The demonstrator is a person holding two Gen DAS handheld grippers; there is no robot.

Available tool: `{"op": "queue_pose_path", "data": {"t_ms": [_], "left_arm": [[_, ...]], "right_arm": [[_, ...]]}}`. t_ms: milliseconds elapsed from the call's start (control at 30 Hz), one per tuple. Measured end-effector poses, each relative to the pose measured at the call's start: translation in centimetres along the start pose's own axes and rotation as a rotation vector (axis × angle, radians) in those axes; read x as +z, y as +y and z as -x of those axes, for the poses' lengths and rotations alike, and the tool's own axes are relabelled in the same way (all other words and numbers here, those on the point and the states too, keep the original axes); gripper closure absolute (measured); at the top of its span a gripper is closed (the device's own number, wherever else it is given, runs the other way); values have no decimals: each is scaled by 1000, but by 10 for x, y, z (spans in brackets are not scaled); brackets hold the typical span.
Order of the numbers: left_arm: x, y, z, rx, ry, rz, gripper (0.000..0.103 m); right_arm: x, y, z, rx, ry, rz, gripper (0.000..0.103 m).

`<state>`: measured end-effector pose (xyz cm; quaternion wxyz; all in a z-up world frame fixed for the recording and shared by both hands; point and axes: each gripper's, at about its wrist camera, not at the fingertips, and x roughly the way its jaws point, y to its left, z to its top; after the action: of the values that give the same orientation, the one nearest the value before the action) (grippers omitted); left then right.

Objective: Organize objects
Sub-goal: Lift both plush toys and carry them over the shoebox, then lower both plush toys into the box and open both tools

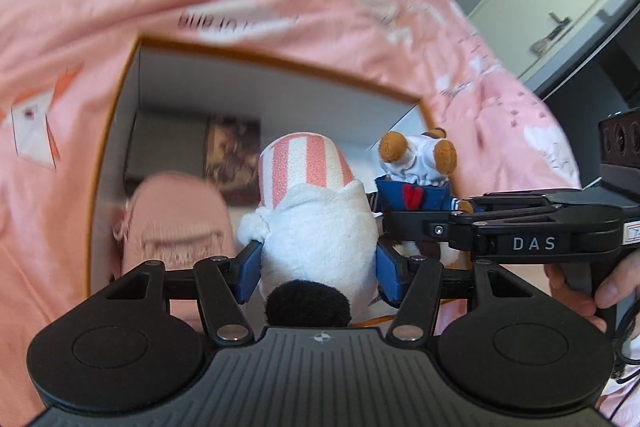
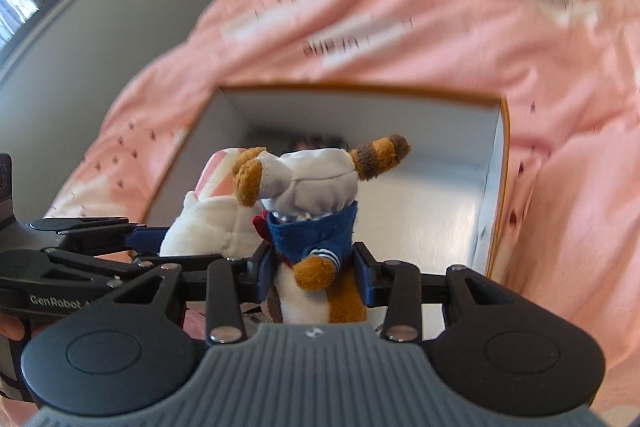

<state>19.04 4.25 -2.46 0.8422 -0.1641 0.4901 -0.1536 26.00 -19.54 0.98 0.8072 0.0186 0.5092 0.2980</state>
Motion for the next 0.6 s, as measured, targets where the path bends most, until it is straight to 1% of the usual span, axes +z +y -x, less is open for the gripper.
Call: {"op": "queue_pose_path", "data": {"t_ms": [133,300,367,600], "left_arm": [[-4,-2,-13,40,36,-11,36],[-10,-13,-29,142,74,-99,36],[-10,-13,-35,178,86,-112,36],[-8,-8,-42,195,101,-113,35]], "right_arm": [[-3,-5,-18,-17,75,6,60],[-1,-9,-43,-15,154,1,60],[0,-9,-51,-8,179,-1,60],[7,-11,-78,-1,252,-28,60]]}}
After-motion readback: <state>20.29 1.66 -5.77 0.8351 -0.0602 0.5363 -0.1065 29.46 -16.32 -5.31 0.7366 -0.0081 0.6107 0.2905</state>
